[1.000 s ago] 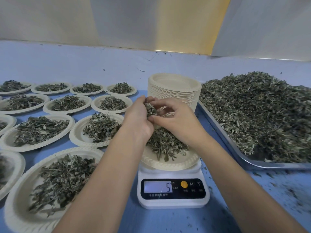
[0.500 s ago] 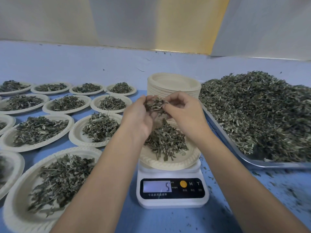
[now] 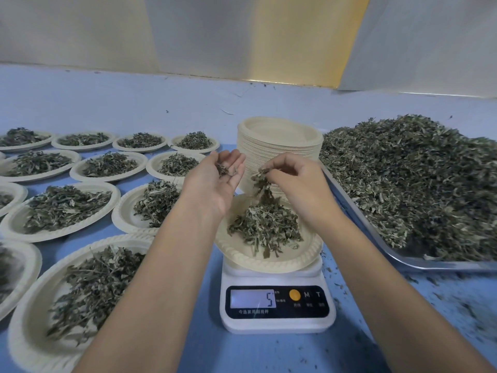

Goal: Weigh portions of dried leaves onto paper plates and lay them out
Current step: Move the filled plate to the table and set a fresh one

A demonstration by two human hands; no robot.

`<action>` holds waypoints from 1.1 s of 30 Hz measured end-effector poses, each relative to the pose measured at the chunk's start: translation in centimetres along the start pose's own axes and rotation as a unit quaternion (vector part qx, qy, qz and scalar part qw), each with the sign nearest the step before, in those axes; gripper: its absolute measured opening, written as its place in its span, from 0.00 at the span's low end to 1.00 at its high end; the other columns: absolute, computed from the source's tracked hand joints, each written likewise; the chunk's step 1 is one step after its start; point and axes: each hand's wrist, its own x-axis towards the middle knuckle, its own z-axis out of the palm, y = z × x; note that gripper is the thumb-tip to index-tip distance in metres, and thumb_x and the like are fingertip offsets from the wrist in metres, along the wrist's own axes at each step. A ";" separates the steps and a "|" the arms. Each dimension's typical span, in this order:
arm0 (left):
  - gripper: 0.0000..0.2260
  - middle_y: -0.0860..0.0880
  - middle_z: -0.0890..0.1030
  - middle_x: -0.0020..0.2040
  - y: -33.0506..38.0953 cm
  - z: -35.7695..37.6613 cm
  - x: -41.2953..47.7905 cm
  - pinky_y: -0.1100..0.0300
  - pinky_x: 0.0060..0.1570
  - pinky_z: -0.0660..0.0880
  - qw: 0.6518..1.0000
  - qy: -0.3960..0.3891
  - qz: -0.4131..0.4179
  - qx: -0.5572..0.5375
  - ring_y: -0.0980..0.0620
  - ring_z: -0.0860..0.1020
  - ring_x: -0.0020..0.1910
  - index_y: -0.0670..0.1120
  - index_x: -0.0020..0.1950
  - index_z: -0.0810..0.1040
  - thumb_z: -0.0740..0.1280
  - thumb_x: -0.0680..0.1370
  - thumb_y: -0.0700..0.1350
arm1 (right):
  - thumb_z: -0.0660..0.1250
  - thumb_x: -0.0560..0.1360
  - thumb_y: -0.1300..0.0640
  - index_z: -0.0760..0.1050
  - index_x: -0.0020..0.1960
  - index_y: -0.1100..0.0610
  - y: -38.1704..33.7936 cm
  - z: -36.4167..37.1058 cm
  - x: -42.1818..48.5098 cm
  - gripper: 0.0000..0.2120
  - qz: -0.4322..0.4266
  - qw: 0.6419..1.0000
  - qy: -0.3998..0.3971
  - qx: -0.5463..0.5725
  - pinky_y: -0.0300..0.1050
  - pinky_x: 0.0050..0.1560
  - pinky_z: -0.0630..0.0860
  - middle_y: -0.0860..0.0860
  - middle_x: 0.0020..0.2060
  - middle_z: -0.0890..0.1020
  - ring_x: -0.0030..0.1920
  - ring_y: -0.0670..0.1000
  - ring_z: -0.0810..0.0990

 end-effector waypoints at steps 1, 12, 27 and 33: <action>0.14 0.43 0.79 0.39 0.0 0.0 0.0 0.59 0.44 0.78 1.000 0.001 0.001 0.000 0.49 0.80 0.40 0.40 0.39 0.71 0.55 0.83 0.42 | 0.69 0.71 0.59 0.80 0.38 0.48 0.0 0.0 0.0 0.07 0.000 1.000 -0.003 -0.003 0.52 0.48 0.78 0.49 0.37 0.84 0.40 0.52 0.81; 0.14 0.43 0.80 0.40 0.0 -0.3 0.3 0.59 0.44 0.78 1.000 0.011 -0.003 0.001 0.49 0.80 0.41 0.40 0.40 0.71 0.55 0.83 0.42 | 0.69 0.71 0.65 0.80 0.36 0.46 0.2 0.1 0.0 0.14 -0.011 0.999 -0.036 0.004 0.43 0.47 0.77 0.42 0.33 0.82 0.38 0.42 0.79; 0.15 0.43 0.79 0.40 -0.2 -0.4 0.4 0.58 0.52 0.76 1.000 0.016 -0.009 0.003 0.48 0.80 0.40 0.40 0.39 0.71 0.54 0.84 0.42 | 0.63 0.72 0.72 0.79 0.38 0.57 -0.3 0.0 -0.2 0.13 -0.036 0.992 -0.052 0.111 0.39 0.47 0.77 0.49 0.34 0.83 0.40 0.48 0.81; 0.15 0.42 0.79 0.40 -0.3 -0.4 0.3 0.58 0.51 0.76 1.000 0.016 -0.011 0.005 0.48 0.80 0.40 0.40 0.40 0.71 0.54 0.83 0.42 | 0.63 0.68 0.64 0.81 0.36 0.54 -0.2 -0.1 -0.3 0.10 -0.047 0.995 -0.056 0.073 0.48 0.43 0.73 0.59 0.38 0.82 0.40 0.54 0.76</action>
